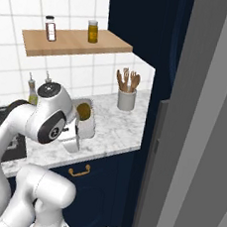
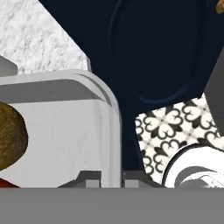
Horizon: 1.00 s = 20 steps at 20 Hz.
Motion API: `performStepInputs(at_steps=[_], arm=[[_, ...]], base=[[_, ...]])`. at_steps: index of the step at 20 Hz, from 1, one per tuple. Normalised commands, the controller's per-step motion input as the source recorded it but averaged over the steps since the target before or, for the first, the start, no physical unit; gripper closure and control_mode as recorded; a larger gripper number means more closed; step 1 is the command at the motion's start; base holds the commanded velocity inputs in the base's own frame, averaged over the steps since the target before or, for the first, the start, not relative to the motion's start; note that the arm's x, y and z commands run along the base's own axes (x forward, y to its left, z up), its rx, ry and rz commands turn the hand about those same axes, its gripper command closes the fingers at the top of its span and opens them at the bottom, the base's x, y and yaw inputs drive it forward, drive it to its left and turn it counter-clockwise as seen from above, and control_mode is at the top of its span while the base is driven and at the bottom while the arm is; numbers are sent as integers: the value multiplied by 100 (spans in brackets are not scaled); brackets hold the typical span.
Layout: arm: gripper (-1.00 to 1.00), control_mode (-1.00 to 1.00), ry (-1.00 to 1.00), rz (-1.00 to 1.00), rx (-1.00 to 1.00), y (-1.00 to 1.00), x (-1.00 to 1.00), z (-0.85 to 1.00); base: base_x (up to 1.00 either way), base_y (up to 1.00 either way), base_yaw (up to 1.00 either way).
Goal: Take the meat container that has the chicken drumstick and place it on the second highest rack of the freezer. Then take the vegetable container that has the bell pepper and avocado and place it on the highest rack of the freezer.
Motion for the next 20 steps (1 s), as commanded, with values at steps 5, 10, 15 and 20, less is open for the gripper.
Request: performStepInputs(at_steps=[5, 10, 15, 20], arm=[[100, -100, 1, 2, 7, 0, -89, 43], [100, -100, 4, 6, 6, 1, -75, 22], [100, -100, 4, 1, 2, 15, -68, 9], [100, -100, 0, 0, 0, 4, -31, 0]], base=[[0, 0, 0], [0, 0, 0], [0, 0, 0], [0, 0, 0]])
